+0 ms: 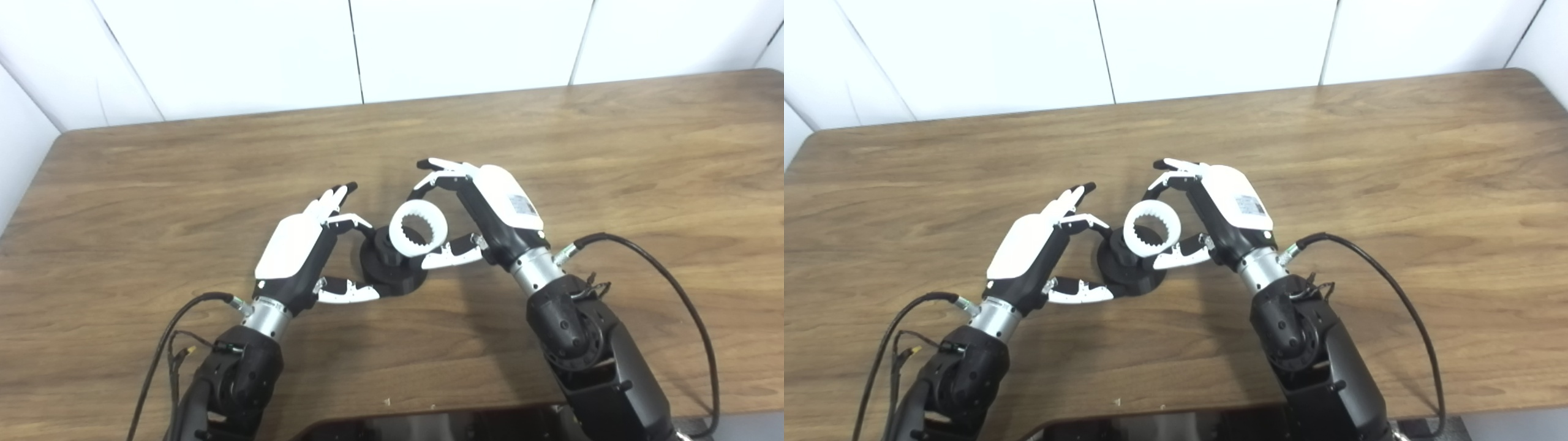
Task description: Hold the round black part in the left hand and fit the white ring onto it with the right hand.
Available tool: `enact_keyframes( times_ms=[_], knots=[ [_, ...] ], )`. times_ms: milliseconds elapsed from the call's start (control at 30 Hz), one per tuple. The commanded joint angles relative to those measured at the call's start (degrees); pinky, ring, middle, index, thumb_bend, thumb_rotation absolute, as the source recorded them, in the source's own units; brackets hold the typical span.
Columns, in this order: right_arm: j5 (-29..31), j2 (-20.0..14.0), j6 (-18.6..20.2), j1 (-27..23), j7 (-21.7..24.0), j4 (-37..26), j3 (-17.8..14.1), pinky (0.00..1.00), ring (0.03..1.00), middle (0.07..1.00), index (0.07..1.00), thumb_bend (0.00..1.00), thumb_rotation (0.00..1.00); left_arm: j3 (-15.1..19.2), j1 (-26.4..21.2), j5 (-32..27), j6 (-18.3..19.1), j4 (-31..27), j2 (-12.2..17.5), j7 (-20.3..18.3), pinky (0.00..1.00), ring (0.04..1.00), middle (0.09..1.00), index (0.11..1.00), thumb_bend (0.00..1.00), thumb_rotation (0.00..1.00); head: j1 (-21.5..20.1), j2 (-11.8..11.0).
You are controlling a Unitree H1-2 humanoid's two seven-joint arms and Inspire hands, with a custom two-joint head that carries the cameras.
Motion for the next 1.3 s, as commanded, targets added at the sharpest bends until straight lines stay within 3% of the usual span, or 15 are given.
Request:
enact_keyframes(
  times_ms=[0,433,967,1267],
  knots=[
    [-0.4,0.9,-1.7,-2.3,-1.4,0.4,0.2,0.87,0.854,0.849,0.492,0.52,0.16,-0.3,-0.6,0.8,-0.4,-1.3,0.0,-0.1,0.98,1.000,1.000,0.581,0.90,0.31,0.1,0.1],
    [-0.2,2.0,-2.9,-2.4,-2.2,2.6,1.3,0.87,0.850,0.852,0.492,0.52,0.16,-0.5,-0.3,0.9,-0.3,-1.7,-0.1,-0.2,0.97,1.000,1.000,0.582,0.90,0.31,0.2,0.4],
    [-1.3,2.4,-1.3,-3.6,1.0,-1.3,2.2,0.89,0.860,0.861,0.492,0.52,0.16,-0.6,-0.7,1.4,-0.1,-0.9,-0.7,0.0,0.96,1.000,1.000,0.577,0.90,0.31,0.9,0.5],
    [-2.4,1.2,-2.0,-3.9,2.3,0.9,2.9,0.88,0.845,0.859,0.493,0.52,0.16,-0.8,-0.4,1.7,0.0,-1.4,-0.8,-0.1,0.95,1.000,1.000,0.578,0.90,0.32,1.2,0.8]
  ],
)
